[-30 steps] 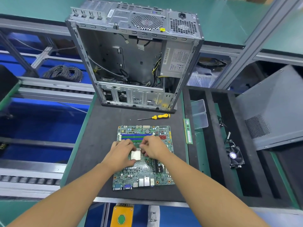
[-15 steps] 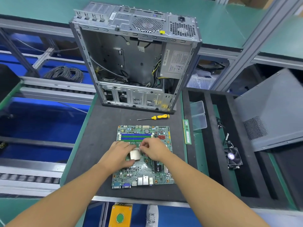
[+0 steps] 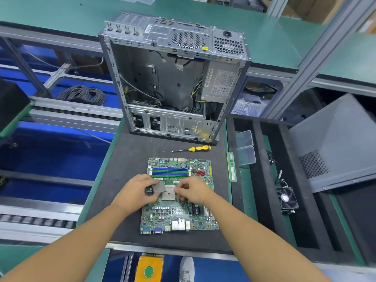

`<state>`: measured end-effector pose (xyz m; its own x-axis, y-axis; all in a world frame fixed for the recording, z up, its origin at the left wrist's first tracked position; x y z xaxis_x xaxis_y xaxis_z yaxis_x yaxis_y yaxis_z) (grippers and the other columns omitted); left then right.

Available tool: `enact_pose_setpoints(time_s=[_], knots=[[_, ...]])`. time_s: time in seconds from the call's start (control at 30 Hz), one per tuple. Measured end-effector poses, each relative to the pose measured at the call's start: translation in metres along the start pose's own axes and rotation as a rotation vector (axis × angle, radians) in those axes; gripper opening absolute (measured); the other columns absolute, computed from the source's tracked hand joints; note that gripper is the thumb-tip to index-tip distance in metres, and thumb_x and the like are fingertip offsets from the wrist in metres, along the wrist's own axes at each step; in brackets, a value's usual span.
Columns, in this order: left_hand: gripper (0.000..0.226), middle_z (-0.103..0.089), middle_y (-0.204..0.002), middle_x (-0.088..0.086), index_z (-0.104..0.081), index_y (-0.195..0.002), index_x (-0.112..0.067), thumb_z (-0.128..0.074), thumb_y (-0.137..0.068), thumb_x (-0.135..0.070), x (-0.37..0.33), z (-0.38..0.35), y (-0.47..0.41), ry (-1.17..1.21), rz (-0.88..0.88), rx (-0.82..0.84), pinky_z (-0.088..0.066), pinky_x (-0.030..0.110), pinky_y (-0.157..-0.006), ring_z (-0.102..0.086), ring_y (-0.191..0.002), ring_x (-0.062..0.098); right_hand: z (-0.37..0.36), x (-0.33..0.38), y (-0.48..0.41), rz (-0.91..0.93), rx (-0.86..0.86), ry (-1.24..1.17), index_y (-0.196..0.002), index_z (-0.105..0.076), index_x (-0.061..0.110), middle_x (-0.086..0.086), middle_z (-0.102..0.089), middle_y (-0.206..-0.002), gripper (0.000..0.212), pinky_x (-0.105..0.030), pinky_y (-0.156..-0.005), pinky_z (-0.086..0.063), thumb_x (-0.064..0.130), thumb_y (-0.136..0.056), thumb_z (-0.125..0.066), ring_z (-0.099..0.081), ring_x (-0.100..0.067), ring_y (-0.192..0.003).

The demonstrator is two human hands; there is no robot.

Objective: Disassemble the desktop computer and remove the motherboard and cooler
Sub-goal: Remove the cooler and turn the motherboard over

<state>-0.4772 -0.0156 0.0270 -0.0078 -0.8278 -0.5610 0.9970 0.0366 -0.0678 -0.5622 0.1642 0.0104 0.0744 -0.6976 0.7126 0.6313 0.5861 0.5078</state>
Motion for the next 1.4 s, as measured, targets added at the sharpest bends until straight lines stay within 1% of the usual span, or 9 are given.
enact_pose_setpoints(time_s=[0.17,0.37,0.5,0.63,0.8,0.93,1.07,1.2,1.4], knots=[[0.041,-0.068,-0.104,-0.003,-0.074,-0.115,-0.013,-0.081,-0.077,-0.025,0.002,0.000,0.004,0.015,0.023,-0.003,-0.050,0.034,-0.094,-0.062,-0.098,0.016,-0.013,-0.005,0.004,-0.049,0.018,0.181,-0.077,-0.066,0.018,0.008,-0.065,-0.059,0.018,-0.026,-0.052,-0.053,0.029,-0.090,-0.072,-0.057,-0.002,-0.044],[0.041,-0.066,-0.103,-0.005,-0.073,-0.116,-0.015,-0.080,-0.078,-0.027,-0.004,-0.005,0.007,0.037,0.010,0.015,-0.049,0.030,-0.093,-0.059,-0.098,0.014,-0.028,-0.005,0.002,-0.176,0.035,0.318,-0.076,-0.071,0.012,0.001,-0.065,-0.053,0.030,-0.020,-0.052,-0.046,0.036,-0.094,-0.066,-0.052,0.000,-0.034],[0.040,-0.067,-0.105,-0.004,-0.073,-0.116,-0.015,-0.080,-0.078,-0.026,-0.006,-0.006,0.007,0.057,0.009,0.025,-0.044,0.024,-0.094,-0.059,-0.099,0.015,-0.031,-0.012,0.003,-0.274,0.030,0.227,-0.094,-0.070,0.001,-0.013,-0.076,-0.082,0.029,-0.025,-0.055,-0.052,0.028,-0.098,-0.060,-0.060,-0.014,-0.049],[0.040,-0.066,-0.105,-0.005,-0.072,-0.116,-0.015,-0.080,-0.079,-0.027,-0.004,-0.006,0.006,0.060,0.013,0.036,-0.045,0.024,-0.094,-0.058,-0.099,0.013,-0.031,-0.015,0.003,-0.292,0.003,0.181,-0.099,-0.068,-0.001,-0.016,-0.076,-0.084,0.030,-0.025,-0.048,-0.048,0.026,-0.100,-0.056,-0.061,-0.019,-0.052],[0.039,-0.065,-0.102,-0.006,-0.073,-0.115,-0.016,-0.080,-0.078,-0.026,-0.006,-0.010,0.004,0.070,0.012,0.046,-0.048,0.029,-0.091,-0.058,-0.096,0.013,-0.036,-0.011,0.005,-0.279,-0.076,0.204,-0.098,-0.068,-0.002,-0.018,-0.075,-0.090,0.029,-0.042,-0.079,-0.060,0.025,-0.098,-0.059,-0.071,-0.030,-0.075],[0.041,-0.065,-0.105,-0.007,-0.072,-0.116,-0.016,-0.081,-0.078,-0.026,-0.011,-0.015,0.001,0.067,0.005,0.057,-0.043,0.022,-0.093,-0.058,-0.100,0.012,-0.039,-0.009,0.011,-0.284,-0.087,0.150,-0.100,-0.068,-0.003,-0.021,-0.073,-0.096,0.026,-0.047,-0.082,-0.059,0.019,-0.100,-0.054,-0.071,-0.036,-0.088],[0.046,-0.065,-0.112,-0.010,-0.068,-0.120,-0.018,-0.081,-0.077,-0.029,-0.012,-0.017,-0.001,0.076,0.024,0.087,-0.040,0.017,-0.094,-0.057,-0.104,0.006,-0.022,0.005,0.013,-0.129,-0.120,0.175,-0.115,-0.061,0.006,-0.010,-0.068,-0.104,0.022,-0.039,-0.083,-0.056,0.017,-0.098,-0.052,-0.066,-0.030,-0.089],[0.040,-0.063,-0.103,-0.020,-0.060,-0.108,-0.029,-0.082,-0.074,-0.032,-0.016,-0.017,-0.009,0.124,0.075,0.122,-0.046,0.016,-0.084,-0.058,-0.094,-0.001,-0.015,0.018,0.016,0.168,-0.076,0.308,-0.139,-0.045,0.017,-0.002,-0.045,-0.125,0.058,-0.034,-0.097,-0.043,0.030,-0.088,-0.069,-0.045,-0.018,-0.114],[0.039,-0.060,-0.090,-0.019,-0.043,-0.085,-0.037,-0.080,-0.074,-0.036,-0.033,-0.021,-0.023,0.103,0.063,0.192,-0.049,0.026,-0.071,-0.057,-0.083,0.004,-0.003,0.020,0.023,0.316,-0.232,0.515,-0.132,-0.051,0.018,0.000,-0.047,-0.122,0.047,-0.040,-0.087,-0.049,0.034,-0.090,-0.068,-0.041,-0.019,-0.118]])
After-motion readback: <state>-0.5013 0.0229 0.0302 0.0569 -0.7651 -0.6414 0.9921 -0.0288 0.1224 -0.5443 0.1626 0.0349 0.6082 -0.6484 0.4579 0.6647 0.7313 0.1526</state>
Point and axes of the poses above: each hand's wrist, its own y-axis away from the middle knuckle, its own z-axis out of the back of the hand, x = y × z, the point moved 6 cm from there along -y, towards the middle knuckle
